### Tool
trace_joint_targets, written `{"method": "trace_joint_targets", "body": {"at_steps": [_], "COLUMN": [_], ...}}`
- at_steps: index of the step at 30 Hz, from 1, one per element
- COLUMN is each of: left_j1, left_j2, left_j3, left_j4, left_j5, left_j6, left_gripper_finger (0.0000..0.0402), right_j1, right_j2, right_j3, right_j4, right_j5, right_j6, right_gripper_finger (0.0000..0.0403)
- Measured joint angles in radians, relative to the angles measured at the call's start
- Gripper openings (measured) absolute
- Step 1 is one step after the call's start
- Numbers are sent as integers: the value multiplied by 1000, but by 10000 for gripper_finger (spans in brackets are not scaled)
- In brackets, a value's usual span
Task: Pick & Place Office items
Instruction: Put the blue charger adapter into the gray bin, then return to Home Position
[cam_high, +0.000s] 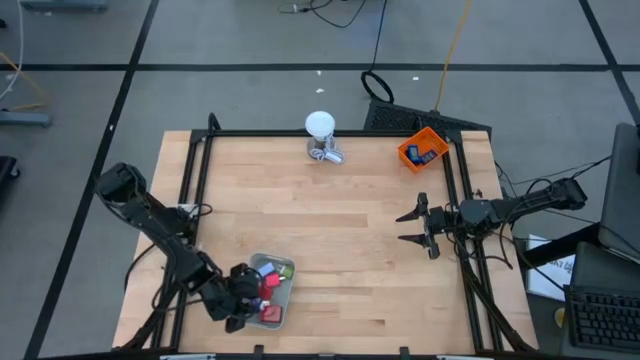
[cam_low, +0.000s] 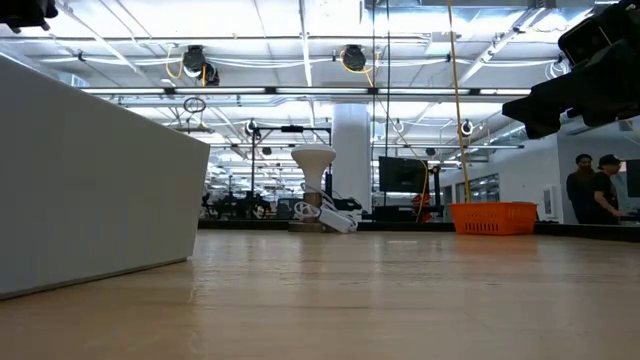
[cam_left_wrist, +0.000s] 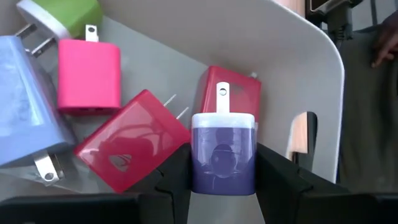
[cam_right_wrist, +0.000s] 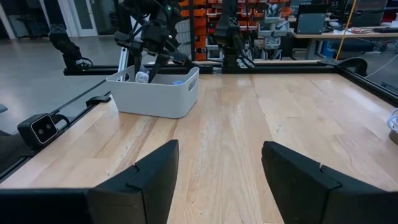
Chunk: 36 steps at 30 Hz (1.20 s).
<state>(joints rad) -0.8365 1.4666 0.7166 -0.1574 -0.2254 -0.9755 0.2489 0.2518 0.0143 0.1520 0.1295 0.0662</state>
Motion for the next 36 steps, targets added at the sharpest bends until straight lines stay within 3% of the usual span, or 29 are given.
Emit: {"method": "trace_joint_targets", "body": {"at_steps": [15, 22, 29, 33, 36], "left_j1": [14, 31, 115, 156, 180], "left_j2": [0, -8, -115, -227, -325], "left_j3": [0, 0, -1, -1, -1], "left_j4": [50, 47, 48, 67, 103], "left_j5": [-3, -2, -1, -9, -6], "left_j6": [1, 4, 14, 133, 315], "left_gripper_finger": [209, 213, 214, 214, 214], "right_j1": [0, 0, 0, 0, 0], "right_j2": [0, 0, 0, 0, 0], "right_j3": [0, 0, 0, 0, 0], "right_j4": [0, 0, 0, 0, 0], "right_j5": [0, 0, 0, 0, 0], "right_j6": [0, 0, 0, 0, 0], "right_gripper_finger": [220, 220, 220, 220, 220]}}
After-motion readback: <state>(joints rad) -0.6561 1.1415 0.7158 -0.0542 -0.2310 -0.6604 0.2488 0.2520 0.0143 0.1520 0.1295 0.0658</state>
